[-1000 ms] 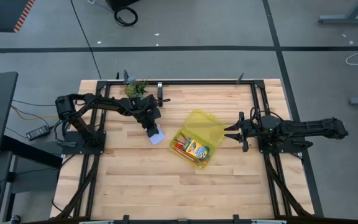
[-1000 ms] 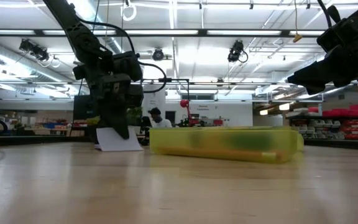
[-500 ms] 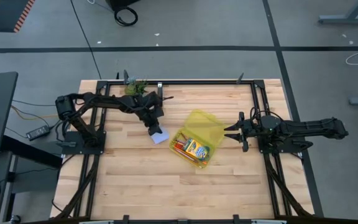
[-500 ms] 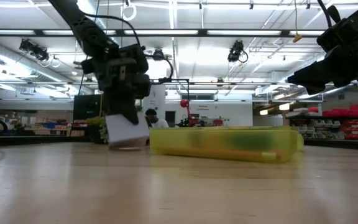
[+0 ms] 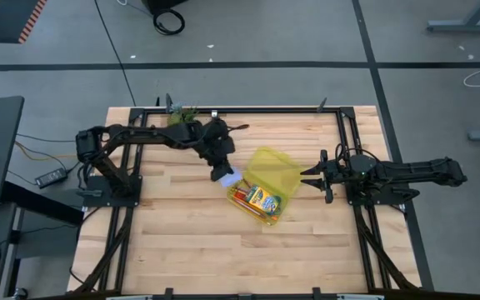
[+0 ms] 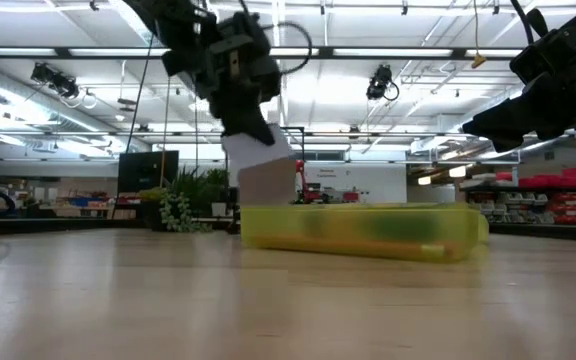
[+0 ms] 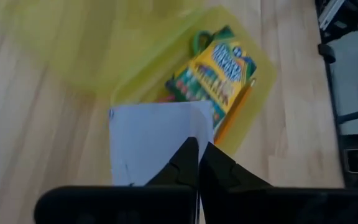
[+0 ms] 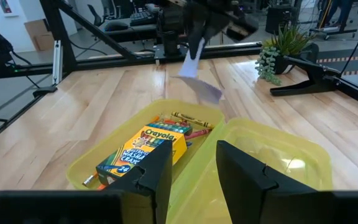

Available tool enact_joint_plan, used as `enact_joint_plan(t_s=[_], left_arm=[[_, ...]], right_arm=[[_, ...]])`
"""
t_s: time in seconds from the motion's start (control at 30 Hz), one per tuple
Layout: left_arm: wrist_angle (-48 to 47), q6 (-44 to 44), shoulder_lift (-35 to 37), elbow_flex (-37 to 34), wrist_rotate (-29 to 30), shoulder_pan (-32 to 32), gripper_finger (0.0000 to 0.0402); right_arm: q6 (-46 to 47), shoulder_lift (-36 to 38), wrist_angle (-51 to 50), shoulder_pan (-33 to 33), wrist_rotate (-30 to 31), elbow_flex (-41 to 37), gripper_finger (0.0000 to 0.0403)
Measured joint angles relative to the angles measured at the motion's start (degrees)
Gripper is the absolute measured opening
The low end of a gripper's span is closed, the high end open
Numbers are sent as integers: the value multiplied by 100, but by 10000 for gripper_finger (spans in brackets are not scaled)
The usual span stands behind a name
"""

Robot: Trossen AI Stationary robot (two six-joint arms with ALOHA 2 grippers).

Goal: Pack school essentials
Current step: Put the white sticky notes into the yellow supply box

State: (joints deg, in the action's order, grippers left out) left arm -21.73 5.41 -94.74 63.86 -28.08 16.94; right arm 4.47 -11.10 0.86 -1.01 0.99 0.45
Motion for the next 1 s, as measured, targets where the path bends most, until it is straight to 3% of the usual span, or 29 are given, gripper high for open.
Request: enact_joint_plan(t_s=[0.27, 0.6, 0.87, 1.0], left_arm=[[1062, -63, -136, 61, 934, -771, 11], [1179, 76, -723, 359, 970, -1253, 5], [1173, 42, -863, 367, 985, -1302, 28], [1695, 41, -1090, 371, 1009, -1383, 22]], right_arm=[[0, -1, 0, 1, 1, 0, 131], [0, -1, -22, 0, -1, 4, 131], [0, -38, -34, 1, -1, 7, 131], [0, -43, -35, 1, -1, 7, 131]])
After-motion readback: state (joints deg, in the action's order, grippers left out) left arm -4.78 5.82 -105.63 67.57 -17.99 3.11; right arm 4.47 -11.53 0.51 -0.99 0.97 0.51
